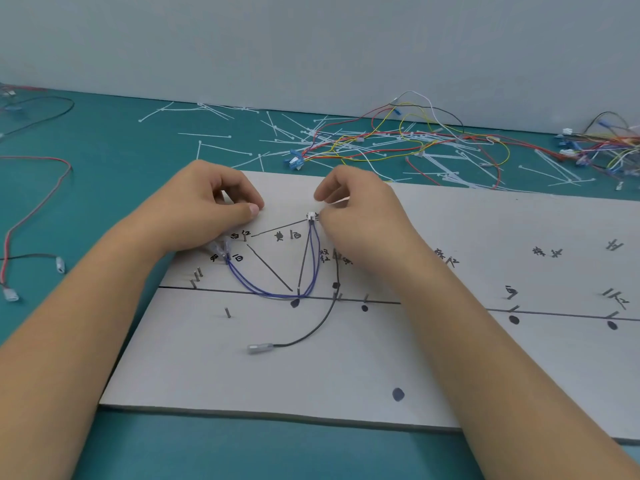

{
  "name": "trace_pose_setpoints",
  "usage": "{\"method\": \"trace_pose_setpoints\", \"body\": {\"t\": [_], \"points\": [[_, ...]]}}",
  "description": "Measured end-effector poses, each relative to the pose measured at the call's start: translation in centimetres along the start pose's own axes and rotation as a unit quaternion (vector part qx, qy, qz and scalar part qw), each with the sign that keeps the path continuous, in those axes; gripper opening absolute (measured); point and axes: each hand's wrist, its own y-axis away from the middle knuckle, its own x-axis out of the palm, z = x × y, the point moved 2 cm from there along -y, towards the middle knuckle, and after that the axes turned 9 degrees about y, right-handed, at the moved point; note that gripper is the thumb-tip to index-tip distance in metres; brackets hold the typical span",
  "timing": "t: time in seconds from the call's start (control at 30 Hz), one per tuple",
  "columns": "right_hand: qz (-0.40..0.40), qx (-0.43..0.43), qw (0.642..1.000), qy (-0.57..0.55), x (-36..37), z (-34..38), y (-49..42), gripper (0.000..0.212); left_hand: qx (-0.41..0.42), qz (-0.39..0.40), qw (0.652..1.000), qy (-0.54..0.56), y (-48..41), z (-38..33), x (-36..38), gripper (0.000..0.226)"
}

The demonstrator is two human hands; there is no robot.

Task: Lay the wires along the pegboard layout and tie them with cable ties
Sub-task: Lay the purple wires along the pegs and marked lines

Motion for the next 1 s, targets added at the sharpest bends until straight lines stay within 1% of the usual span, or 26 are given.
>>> {"method": "trace_pose_setpoints", "body": {"t": [0.03, 0.1, 0.17, 0.23, 0.3, 0.4, 0.5, 0.6, 0.67, 0.7, 0.73, 0.93, 1.0], "points": [[0.001, 0.018, 1.0, -0.023, -0.2, 0.0, -0.1, 0.03, -0.002, -0.001, 1.0, 0.002, 0.0, 0.0, 0.0, 0.016], [0.048, 0.024, 0.998, -0.017, -0.6, 0.3, -0.2, 0.034, -0.007, -0.004, 1.0, 0.007, 0.0, 0.0, 0.0, 0.015], [0.106, 0.003, 0.993, 0.047, -0.8, 0.9, 0.1, 0.041, -0.01, -0.004, 1.0, 0.011, 0.0, 0.0, 0.0, 0.013], [0.123, -0.015, 0.983, 0.132, -1.4, 1.7, 0.0, 0.042, -0.011, -0.006, 1.0, 0.008, 0.0, 0.0, 0.1, 0.012], [0.109, -0.013, 0.976, 0.189, -2.2, 2.4, -1.0, 0.04, -0.011, -0.009, 1.0, 0.003, 0.0, 0.0, 0.1, 0.011], [0.074, 0.029, 0.973, 0.217, -3.5, 1.7, -4.2, 0.036, -0.011, -0.018, 1.0, -0.008, 0.0, -0.1, 0.2, 0.011], [0.02, 0.096, 0.967, 0.236, -4.4, -1.4, -7.7, 0.011, -0.017, -0.032, 0.999, -0.012, 0.1, -0.2, 0.2, 0.012], [-0.014, 0.128, 0.959, 0.252, -4.9, -4.4, -9.3, 0.006, -0.024, -0.039, 0.999, -0.016, 0.0, 0.0, 0.2, 0.013], [-0.02, 0.14, 0.956, 0.255, -5.0, -5.6, -9.7, 0.023, -0.025, -0.041, 0.999, -0.017, 0.0, 0.1, 0.2, 0.012], [-0.024, 0.14, 0.959, 0.247, -5.1, -5.8, -9.8, 0.029, -0.023, -0.041, 0.999, -0.018, -0.1, 0.2, 0.2, 0.012], [-0.026, 0.136, 0.962, 0.237, -5.1, -6.1, -10.0, 0.03, -0.022, -0.041, 0.999, -0.019, -0.1, 0.3, 0.2, 0.012], [0.001, 0.112, 0.966, 0.234, -4.9, -6.5, -10.9, 0.018, -0.024, -0.04, 0.999, -0.014, -0.1, 0.5, 0.1, 0.013], [0.008, 0.116, 0.97, 0.214, -5.3, -6.5, -11.1, 0.009, -0.024, -0.039, 0.999, -0.011, -0.1, 0.5, 0.1, 0.013]]}}
